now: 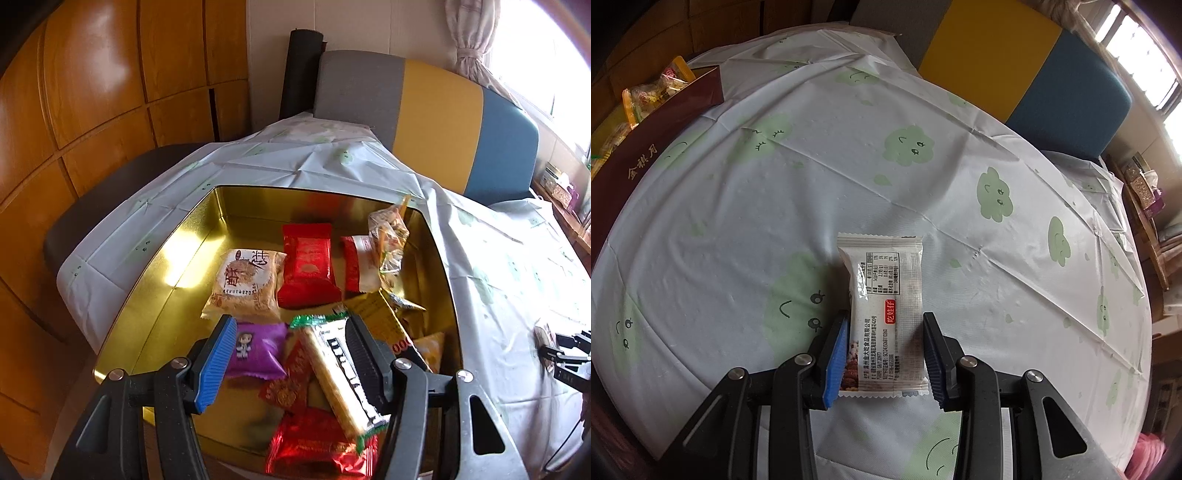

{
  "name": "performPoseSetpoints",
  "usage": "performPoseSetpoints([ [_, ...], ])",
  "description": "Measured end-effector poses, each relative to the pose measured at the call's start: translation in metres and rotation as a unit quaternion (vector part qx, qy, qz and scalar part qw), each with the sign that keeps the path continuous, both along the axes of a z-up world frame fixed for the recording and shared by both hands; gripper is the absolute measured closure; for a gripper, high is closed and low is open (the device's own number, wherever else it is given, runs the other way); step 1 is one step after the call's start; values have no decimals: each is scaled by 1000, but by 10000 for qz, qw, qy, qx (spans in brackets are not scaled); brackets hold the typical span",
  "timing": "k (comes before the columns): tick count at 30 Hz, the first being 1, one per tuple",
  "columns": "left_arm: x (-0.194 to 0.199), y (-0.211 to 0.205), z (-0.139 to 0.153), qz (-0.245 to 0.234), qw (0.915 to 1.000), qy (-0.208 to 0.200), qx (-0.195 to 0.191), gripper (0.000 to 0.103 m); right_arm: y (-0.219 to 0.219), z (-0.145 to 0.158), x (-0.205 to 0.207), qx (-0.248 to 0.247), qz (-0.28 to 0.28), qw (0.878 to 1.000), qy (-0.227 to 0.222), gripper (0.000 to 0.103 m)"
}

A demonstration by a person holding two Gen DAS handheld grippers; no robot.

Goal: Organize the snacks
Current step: 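Carry the white bar over the gold tray with the right tool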

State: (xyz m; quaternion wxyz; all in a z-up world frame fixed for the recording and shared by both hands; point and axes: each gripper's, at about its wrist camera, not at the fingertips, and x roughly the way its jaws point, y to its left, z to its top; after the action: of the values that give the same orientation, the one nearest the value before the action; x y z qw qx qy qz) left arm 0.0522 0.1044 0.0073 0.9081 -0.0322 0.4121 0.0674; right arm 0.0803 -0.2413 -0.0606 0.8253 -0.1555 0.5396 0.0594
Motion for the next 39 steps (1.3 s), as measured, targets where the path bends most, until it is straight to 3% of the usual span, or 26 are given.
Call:
performPoseSetpoints([
  [23,-23,3,-5,-203,9997,47,-86,41,4,0,6,272,-372,9985,281,68],
  [31,-25,13,-10,-142,9997,89,-167,41,21,14,-1,968,-473,9939,238,68],
  [39,-26,27,-12,-11,9997,97,-221,41,75,46,-13,1594,120,9871,8,68],
])
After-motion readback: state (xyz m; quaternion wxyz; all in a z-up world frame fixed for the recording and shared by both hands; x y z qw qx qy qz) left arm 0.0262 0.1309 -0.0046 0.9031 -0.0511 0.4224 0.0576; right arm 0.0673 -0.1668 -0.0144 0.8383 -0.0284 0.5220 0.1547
